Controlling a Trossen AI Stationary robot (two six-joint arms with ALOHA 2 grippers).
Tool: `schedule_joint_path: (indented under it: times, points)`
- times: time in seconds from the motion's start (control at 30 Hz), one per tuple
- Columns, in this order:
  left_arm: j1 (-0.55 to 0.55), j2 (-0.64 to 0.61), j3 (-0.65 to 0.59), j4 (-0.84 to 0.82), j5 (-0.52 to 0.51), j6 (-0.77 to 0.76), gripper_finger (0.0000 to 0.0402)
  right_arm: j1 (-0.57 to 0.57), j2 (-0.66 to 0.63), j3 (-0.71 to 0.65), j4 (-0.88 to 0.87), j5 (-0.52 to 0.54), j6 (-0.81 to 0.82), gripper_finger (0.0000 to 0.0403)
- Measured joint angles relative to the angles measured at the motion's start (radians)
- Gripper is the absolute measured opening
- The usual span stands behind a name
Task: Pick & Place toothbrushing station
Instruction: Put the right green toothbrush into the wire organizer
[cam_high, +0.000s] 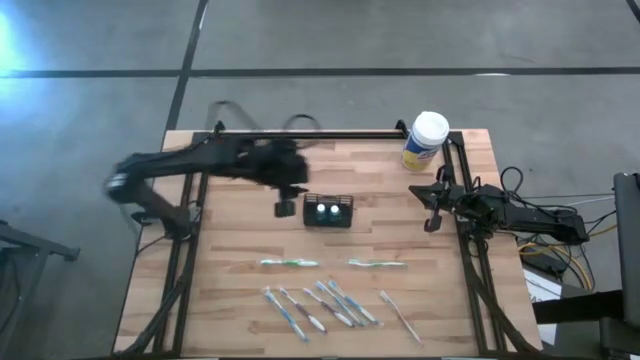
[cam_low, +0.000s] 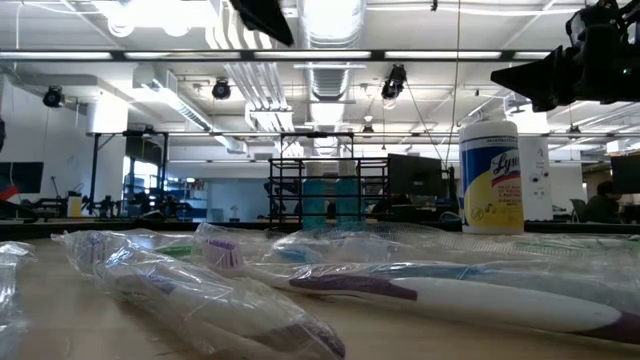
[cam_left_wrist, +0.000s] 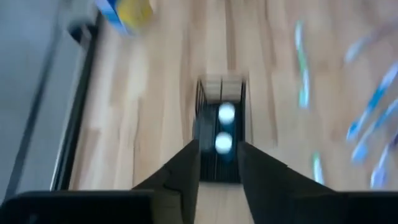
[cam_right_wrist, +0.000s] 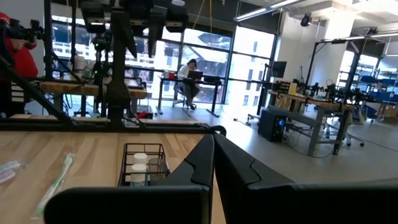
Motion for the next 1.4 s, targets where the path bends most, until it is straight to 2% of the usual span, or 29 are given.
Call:
schedule_joint_path:
  times: [0.13,0.27,0.33,0.43,0.53,0.73,0.93,1.07,1.17,1.4]
  points:
    - [0.003,-0.292,-0.415,0.351,0.004,-0.072,0.0065,0.000,0.000,0.000,0.004,0.002,-0.001,0.0008]
    - [0.005,-0.562,-0.764,0.619,0.003,-0.142,0.0020,0.000,0.000,0.000,0.005,0.003,-0.004,0.0008]
    - [0.005,-0.683,-0.912,0.733,0.003,-0.162,0.0007,0.000,0.000,0.000,0.005,0.005,-0.023,0.0008]
    - [0.005,-0.844,-1.104,0.869,-0.013,-0.182,0.0008,0.000,0.000,0.000,0.017,0.006,-0.074,0.0008]
    - [0.005,-0.987,-1.234,0.914,-0.039,-0.281,0.0007,0.000,0.000,0.000,0.043,0.006,-0.081,0.0008]
    - [0.005,-1.188,-1.393,0.913,-0.059,-0.252,0.0006,0.000,0.005,0.000,0.039,0.006,0.014,0.0008]
    - [0.005,-1.297,-1.476,0.879,-0.061,-0.180,0.0003,0.000,0.037,0.000,0.029,0.006,0.087,0.0008]
    - [0.005,-1.335,-1.530,0.894,-0.050,-0.139,0.0005,0.000,0.067,0.000,0.035,0.006,0.121,0.0008]
    - [0.005,-1.336,-1.539,0.915,0.023,-0.102,0.0007,0.000,0.093,0.000,0.035,0.006,0.159,0.0008]
    - [0.006,-1.333,-1.539,0.903,0.028,-0.121,0.0007,0.000,0.220,0.000,0.034,0.007,0.270,0.0008]
